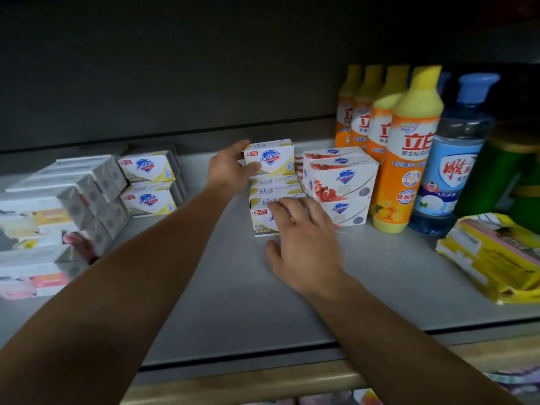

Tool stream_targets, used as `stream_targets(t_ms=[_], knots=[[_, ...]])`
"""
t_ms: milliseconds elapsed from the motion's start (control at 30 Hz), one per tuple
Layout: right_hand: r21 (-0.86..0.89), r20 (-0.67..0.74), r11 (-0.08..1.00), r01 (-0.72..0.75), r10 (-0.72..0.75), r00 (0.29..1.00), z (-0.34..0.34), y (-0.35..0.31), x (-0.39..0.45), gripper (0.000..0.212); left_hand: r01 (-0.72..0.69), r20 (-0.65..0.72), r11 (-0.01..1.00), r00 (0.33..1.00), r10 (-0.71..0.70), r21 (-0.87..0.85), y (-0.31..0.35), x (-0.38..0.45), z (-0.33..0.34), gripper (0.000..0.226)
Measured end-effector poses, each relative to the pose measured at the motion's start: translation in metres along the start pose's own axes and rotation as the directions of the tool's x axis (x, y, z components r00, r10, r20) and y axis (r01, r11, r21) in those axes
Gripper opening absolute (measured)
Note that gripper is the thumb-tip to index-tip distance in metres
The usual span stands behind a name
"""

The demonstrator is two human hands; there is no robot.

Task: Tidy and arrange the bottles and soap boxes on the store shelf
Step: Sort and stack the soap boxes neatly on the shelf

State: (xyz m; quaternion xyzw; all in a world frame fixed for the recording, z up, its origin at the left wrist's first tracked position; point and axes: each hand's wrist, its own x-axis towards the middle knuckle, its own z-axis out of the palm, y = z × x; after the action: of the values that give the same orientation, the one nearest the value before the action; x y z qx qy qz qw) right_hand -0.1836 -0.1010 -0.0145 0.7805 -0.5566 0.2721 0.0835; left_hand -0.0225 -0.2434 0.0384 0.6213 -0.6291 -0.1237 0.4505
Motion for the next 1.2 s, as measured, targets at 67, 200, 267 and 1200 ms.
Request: stream_targets(t_ms=[67,200,267,1200], knots=[[0.006,0.006,1.0,0.003,-0.003,1.0,0.0,0.0,0.0,0.063,-0.003,0.009,1.0,1.0,0.003,0.014,0.001,0.001,-0.001,0.059],[0.017,0.015,1.0,0.001,-0.001,1.0,-0.001,-0.001,0.0,0.063,-0.006,0.07,0.999,0.998,0.004,0.034,0.003,0.002,-0.003,0.059],[0.007,0.023,1.0,-0.001,0.001,1.0,-0.001,-0.002,-0.001,0.063,-0.005,0.114,0.999,0.993,-0.001,0.052,0.004,0.001,-0.004,0.061],[0.138,0.261,0.978,0.154,-0.186,0.947,0.005,-0.103,0.093,0.05,-0.145,0.268,0.872,0.963,0.017,0.467,-0.091,-0.171,-0.146,0.067]])
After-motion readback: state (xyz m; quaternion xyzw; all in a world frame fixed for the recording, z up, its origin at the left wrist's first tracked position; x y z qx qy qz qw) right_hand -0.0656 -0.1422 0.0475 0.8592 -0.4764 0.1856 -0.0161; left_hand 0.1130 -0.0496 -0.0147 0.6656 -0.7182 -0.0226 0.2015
